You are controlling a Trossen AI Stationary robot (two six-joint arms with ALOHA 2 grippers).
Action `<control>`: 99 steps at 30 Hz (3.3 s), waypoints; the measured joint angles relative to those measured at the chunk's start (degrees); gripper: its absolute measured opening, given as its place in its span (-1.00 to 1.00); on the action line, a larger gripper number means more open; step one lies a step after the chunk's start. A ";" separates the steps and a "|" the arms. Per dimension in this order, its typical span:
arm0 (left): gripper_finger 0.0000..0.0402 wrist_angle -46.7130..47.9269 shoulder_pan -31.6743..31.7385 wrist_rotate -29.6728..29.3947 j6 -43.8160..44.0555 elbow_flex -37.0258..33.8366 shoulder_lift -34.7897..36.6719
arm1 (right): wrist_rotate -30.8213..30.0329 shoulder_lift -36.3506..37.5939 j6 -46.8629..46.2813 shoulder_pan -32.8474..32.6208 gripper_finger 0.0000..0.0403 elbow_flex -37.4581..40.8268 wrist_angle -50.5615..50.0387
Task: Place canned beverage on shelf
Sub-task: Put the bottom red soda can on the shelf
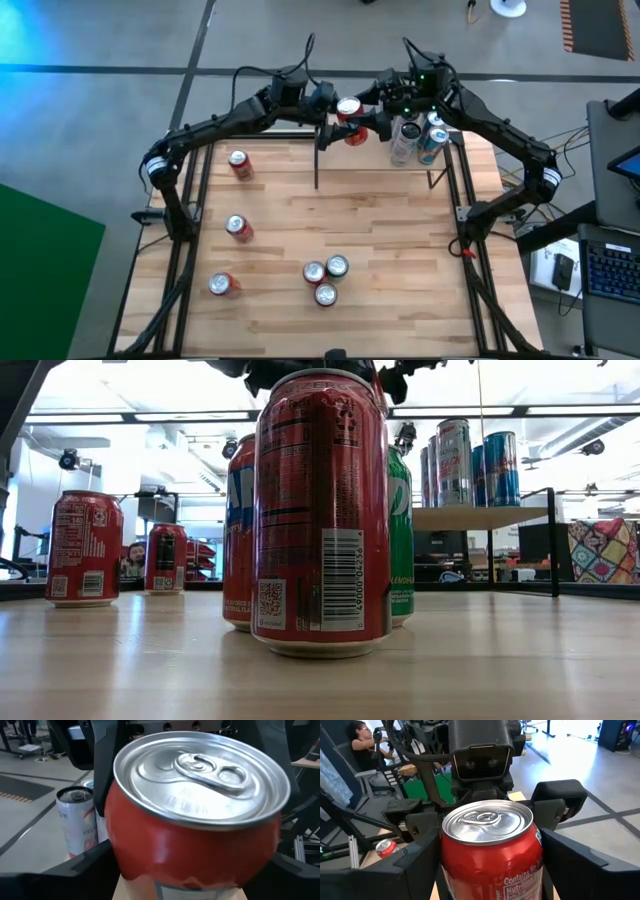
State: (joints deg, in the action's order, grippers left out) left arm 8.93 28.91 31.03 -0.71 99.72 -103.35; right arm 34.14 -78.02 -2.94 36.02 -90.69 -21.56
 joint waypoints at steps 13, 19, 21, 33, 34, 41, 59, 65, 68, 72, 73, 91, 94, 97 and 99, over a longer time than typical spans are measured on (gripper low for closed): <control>0.61 -3.04 -0.15 1.45 1.65 0.00 0.07 | -1.74 0.14 -0.08 -0.05 0.48 -0.72 0.97; 0.59 -3.21 -0.31 1.48 1.86 0.02 -0.02 | -2.10 0.24 0.15 -0.06 0.48 -0.79 1.55; 0.57 -3.36 -0.35 1.46 1.82 0.00 -0.02 | -2.24 0.40 0.00 -0.08 0.48 -0.79 1.68; 0.55 -2.72 -0.42 1.20 2.70 0.09 0.02 | -2.67 1.53 -1.41 -0.08 0.50 -0.77 0.20; 0.55 -2.54 -0.42 1.06 2.70 0.09 0.02 | -2.68 1.51 -1.67 -0.04 0.52 -0.77 -0.03; 0.55 0.07 -0.52 -5.12 1.81 -0.04 0.04 | -5.48 1.36 -2.27 0.01 0.73 -0.81 -2.16; 0.55 6.56 -5.70 -27.52 -7.76 -0.10 0.04 | -3.99 1.44 -8.50 3.21 0.83 -0.83 -15.24; 0.55 6.56 -5.95 -32.73 -5.95 -0.10 0.07 | -6.23 1.04 -7.06 1.81 0.83 -3.83 -16.08; 0.55 6.58 -6.05 -32.81 -4.07 -0.10 0.09 | -7.52 0.00 -4.62 1.38 0.83 -5.36 -17.55; 0.55 6.57 -6.71 -32.23 -1.74 -0.09 -0.06 | -10.91 -2.01 -0.47 -0.30 0.83 -6.23 -17.51; 0.55 6.65 -6.89 -32.02 -1.63 -0.09 -0.10 | -11.67 -2.63 0.92 -0.89 0.83 -6.48 -17.54; 0.54 11.65 -7.67 -31.81 -0.45 -0.04 -0.24 | -14.72 -5.58 -1.68 -2.97 0.30 -7.78 -19.03; 0.54 11.05 -7.68 -31.82 -0.72 -0.04 -0.24 | -14.52 -5.73 -3.31 -3.04 0.47 -7.70 -19.17; 0.54 10.06 -7.74 -31.76 -0.87 0.26 -0.24 | -14.11 -5.82 -4.17 -3.16 0.70 -7.57 -20.03; 0.54 9.24 -7.72 -31.93 -1.60 0.79 -0.05 | -13.98 -5.90 -4.38 -3.16 0.85 -7.46 -20.50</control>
State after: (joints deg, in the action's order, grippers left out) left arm 18.17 21.19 -0.90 -2.31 100.51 -103.40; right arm 20.17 -83.92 -7.32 32.86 -98.15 -42.06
